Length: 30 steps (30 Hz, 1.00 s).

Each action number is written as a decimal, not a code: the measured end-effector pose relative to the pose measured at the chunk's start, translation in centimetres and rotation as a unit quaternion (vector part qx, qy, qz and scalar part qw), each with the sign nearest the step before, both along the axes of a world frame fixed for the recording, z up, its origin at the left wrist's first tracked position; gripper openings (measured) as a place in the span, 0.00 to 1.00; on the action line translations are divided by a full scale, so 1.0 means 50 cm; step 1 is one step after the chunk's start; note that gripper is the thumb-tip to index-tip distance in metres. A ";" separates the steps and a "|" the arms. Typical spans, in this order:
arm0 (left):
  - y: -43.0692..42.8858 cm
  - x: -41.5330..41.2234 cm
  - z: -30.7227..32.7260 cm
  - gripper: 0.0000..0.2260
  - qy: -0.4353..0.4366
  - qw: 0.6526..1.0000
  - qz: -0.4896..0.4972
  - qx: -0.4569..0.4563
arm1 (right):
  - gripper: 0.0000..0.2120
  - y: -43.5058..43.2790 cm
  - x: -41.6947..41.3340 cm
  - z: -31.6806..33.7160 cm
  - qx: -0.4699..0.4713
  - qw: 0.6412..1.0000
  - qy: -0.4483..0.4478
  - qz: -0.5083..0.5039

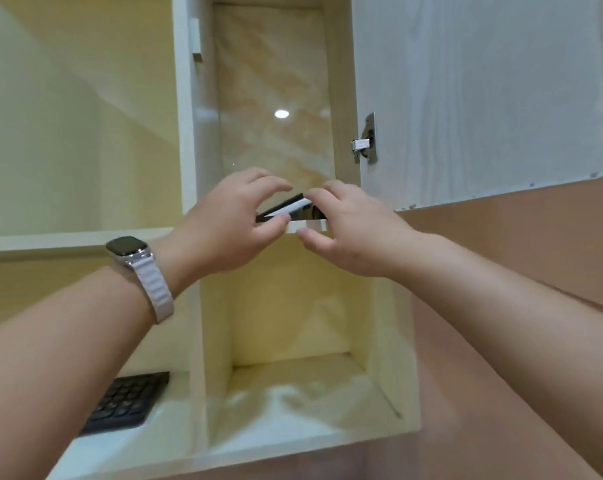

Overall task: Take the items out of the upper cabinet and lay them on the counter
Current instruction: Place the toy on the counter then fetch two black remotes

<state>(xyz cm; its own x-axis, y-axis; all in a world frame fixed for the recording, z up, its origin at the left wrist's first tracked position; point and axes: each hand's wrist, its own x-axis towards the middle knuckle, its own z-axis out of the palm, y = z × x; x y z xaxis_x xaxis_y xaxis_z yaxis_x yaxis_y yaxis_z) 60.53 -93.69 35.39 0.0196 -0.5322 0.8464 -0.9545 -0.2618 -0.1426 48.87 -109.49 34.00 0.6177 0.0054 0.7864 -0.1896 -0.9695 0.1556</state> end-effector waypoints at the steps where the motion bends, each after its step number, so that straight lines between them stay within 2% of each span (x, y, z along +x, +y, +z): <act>1: -0.009 0.002 0.023 0.19 0.013 1.000 0.013 0.022 | 0.28 -0.005 0.010 0.013 -0.001 1.000 0.018 -0.007; 4: -0.031 0.017 0.082 0.24 0.060 0.987 0.097 0.117 | 0.33 -0.016 0.037 0.043 -0.011 0.996 0.078 -0.041; 7: -0.048 0.030 0.115 0.30 0.149 0.949 0.173 0.219 | 0.37 -0.023 0.055 0.062 0.015 0.992 0.115 -0.053; 11: -0.062 0.036 0.124 0.21 0.185 0.919 0.197 0.288 | 0.37 -0.028 0.070 0.069 0.024 0.986 0.151 -0.072; 13: -0.065 0.035 0.120 0.19 0.208 0.910 0.190 0.304 | 0.32 -0.028 0.071 0.067 0.028 0.983 0.165 -0.070; 18: -0.062 0.037 0.104 0.15 0.216 0.914 0.166 0.300 | 0.28 -0.022 0.058 0.062 -0.005 0.985 0.169 -0.043; 23: -0.051 0.028 0.088 0.19 0.198 0.930 0.152 0.269 | 0.26 -0.018 0.042 0.049 -0.024 0.994 0.102 -0.034; 30: -0.021 0.026 0.060 0.16 0.106 0.975 0.099 0.170 | 0.21 -0.014 0.023 0.027 -0.009 0.998 0.066 -0.015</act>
